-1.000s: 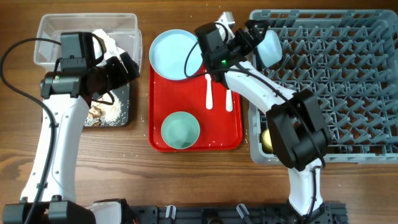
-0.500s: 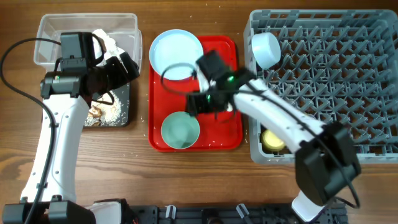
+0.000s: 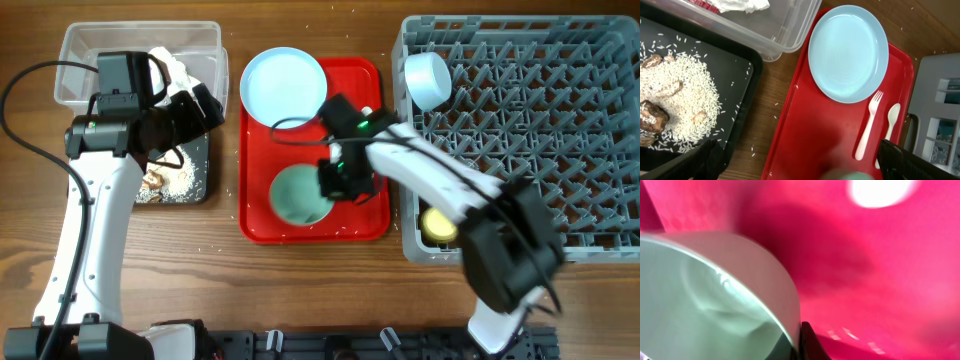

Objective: Sort waste into correct bins and load items into the dishwasher rack
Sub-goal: 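Grasp the mint-green bowl with the right gripper and place it in the rack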

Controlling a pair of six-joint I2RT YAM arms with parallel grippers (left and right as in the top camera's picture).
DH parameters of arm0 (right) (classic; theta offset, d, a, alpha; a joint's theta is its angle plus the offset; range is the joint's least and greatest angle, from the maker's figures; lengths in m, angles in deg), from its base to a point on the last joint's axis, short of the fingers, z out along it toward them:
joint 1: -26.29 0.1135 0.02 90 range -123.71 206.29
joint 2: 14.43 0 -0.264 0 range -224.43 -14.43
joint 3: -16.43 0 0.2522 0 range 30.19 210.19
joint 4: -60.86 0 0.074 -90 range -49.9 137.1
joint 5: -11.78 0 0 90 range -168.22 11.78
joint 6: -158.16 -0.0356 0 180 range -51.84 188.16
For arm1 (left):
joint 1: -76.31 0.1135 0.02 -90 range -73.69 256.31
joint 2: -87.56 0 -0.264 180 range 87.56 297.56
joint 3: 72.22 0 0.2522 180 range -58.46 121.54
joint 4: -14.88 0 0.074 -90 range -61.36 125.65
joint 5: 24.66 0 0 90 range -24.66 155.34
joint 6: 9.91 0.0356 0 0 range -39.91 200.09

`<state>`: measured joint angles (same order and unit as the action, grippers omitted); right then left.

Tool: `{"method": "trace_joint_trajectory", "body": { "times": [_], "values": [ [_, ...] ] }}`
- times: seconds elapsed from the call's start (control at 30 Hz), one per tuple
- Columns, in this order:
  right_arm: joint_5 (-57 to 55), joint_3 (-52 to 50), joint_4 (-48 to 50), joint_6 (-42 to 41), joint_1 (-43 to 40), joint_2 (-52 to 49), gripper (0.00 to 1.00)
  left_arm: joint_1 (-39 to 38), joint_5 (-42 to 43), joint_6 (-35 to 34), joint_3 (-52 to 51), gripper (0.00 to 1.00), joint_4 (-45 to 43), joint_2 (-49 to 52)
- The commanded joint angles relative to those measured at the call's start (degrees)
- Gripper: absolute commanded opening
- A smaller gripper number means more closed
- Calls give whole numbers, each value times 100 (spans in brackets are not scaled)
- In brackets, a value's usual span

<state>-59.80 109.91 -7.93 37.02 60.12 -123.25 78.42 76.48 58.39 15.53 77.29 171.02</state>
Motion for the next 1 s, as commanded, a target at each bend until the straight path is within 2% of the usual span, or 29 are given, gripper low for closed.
{"method": "trace_joint_trajectory", "body": {
  "times": [0.0, 0.1, 0.17, 0.27, 0.33, 0.43, 0.5, 0.67, 0.97],
  "values": [
    [-2273, 872, -710, -4, -592, 1589, 4, 31, -33, 28, 57, 100, -13, -20],
    [-4946, 957, -1178, -216, -953, 3130, 4, 31, -33, 28, 57, 100, -13, -20],
    [-6188, 955, -1414, -229, -957, 3716, 4, 31, -33, 28, 57, 100, -13, -20],
    [-7396, 905, -1707, 87, -960, 3451, 4, 31, -33, 28, 57, 100, -13, -20],
    [-8199, 892, -1696, 1322, -960, 2778, 4, 31, -33, 28, 57, 100, -13, -20],
    [-8448, 892, -1685, 2640, -957, 1768, 4, 31, -33, 28, 57, 100, -13, -20],
    [-8474, 892, -1639, 3042, -957, 1182, 5, 31, -33, 28, 57, 100, -13, -20],
    [-8515, 892, -1547, 3115, -957, 251, 4, 31, -33, 28, 57, 100, -13, -20],
    [-8164, 887, -1303, 3097, -960, 46, 4, 31, -33, 28, 57, 100, -13, -20]
  ]
}}
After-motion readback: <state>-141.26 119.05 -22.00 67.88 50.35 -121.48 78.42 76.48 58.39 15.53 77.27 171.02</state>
